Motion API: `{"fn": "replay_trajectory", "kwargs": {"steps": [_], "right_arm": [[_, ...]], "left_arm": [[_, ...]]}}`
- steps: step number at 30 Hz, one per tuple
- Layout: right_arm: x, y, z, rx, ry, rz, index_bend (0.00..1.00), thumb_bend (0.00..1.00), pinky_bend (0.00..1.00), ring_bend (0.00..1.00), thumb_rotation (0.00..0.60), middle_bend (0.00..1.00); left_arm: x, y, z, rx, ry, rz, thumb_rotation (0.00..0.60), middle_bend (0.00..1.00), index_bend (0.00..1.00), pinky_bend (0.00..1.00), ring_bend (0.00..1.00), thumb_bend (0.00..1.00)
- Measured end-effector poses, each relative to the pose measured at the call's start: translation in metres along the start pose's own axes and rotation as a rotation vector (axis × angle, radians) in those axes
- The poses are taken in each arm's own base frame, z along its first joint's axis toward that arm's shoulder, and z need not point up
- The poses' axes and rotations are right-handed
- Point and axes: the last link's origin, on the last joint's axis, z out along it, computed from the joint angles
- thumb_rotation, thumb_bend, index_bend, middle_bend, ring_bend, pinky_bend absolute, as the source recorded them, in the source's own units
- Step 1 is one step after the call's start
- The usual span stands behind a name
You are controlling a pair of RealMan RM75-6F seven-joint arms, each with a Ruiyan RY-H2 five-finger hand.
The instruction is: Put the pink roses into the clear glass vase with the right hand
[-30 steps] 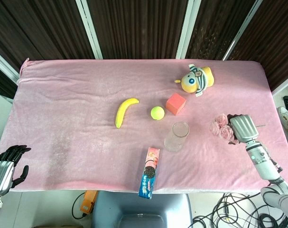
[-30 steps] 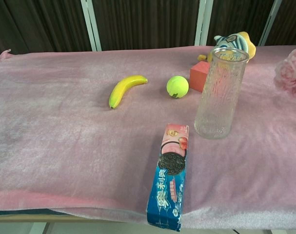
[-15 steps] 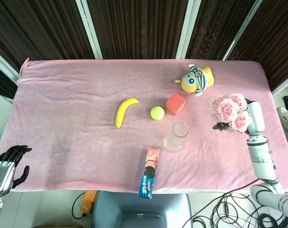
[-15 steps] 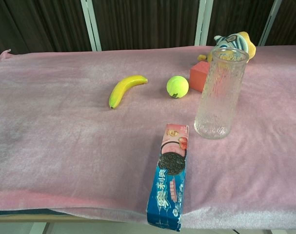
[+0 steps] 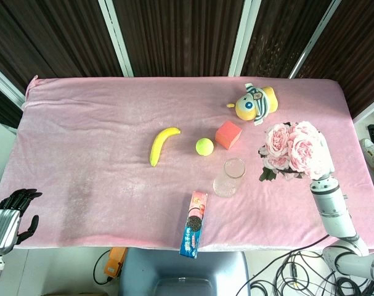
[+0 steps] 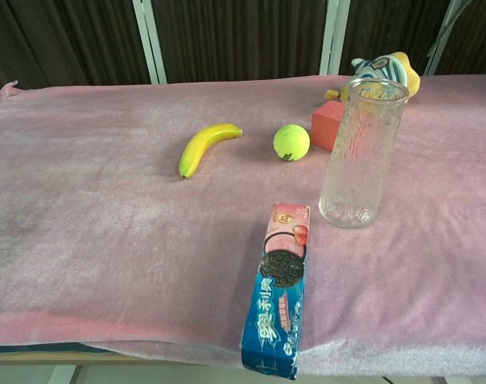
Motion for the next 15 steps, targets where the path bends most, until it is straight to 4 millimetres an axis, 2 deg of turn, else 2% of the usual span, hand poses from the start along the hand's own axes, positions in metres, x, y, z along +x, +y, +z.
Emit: {"fn": "replay_trajectory", "kwargs": {"steps": [4,7,15], "right_arm": [[-0.005,-0.011,0.002,-0.005,-0.062,0.141,0.82,0.4,0.76,0.66,0.6,0.64],[-0.008,-0.017,0.004,-0.008,-0.092,0.184,0.82,0.4,0.76,0.66,0.6,0.64],[-0.017,-0.007,0.004,-0.069,-0.116,0.222,0.82,0.4,0.76,0.66,0.6,0.64]], "left_arm": [[0.0,0.0,0.0,0.002,0.002,-0.002,0.6,0.21,0.26,0.3,0.14,0.48],[0.001,-0.001,0.0,0.002,0.002,-0.003,0.6,0.21,0.26,0.3,0.14,0.48],[0.002,-0.001,-0.001,0.0,0.006,-0.005,0.6,0.21,0.26,0.3,0.14,0.48]]}}
